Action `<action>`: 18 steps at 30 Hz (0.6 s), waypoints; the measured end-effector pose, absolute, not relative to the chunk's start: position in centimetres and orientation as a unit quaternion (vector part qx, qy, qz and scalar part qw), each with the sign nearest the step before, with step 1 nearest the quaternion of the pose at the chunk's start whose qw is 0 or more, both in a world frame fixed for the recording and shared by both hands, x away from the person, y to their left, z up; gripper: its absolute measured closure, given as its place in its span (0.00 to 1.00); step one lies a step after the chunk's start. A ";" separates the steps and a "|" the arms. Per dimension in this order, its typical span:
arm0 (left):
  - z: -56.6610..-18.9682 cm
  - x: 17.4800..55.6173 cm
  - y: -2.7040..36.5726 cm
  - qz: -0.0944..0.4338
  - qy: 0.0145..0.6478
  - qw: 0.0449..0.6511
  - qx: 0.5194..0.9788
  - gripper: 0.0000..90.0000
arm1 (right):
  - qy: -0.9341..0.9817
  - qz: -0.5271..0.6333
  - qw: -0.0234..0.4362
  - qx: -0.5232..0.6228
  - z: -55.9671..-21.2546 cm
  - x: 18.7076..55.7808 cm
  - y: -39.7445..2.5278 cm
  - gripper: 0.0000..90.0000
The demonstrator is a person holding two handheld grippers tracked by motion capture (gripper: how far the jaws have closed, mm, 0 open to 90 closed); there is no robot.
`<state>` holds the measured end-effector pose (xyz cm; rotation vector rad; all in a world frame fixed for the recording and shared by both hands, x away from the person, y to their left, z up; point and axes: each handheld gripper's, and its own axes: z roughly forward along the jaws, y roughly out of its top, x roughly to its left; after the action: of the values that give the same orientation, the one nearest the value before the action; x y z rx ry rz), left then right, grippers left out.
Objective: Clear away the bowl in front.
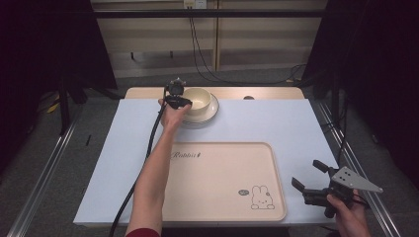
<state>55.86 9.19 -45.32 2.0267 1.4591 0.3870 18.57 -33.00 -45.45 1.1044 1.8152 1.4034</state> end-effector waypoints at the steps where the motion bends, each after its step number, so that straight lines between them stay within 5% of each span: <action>1: -45.3 55.9 9.2 0.145 0.555 0.305 0.761 0.66 | 0.680 0.527 0.294 0.416 -45.4 18.5 -33.0 0.02; 18: -45.2 55.9 9.6 0.128 0.563 0.310 0.755 0.90 | 0.680 0.527 0.293 0.418 -45.4 18.6 -33.0 0.02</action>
<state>55.86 9.63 -45.17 1.9946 1.4886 0.3386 18.55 -33.01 -45.45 1.1122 1.8105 1.4028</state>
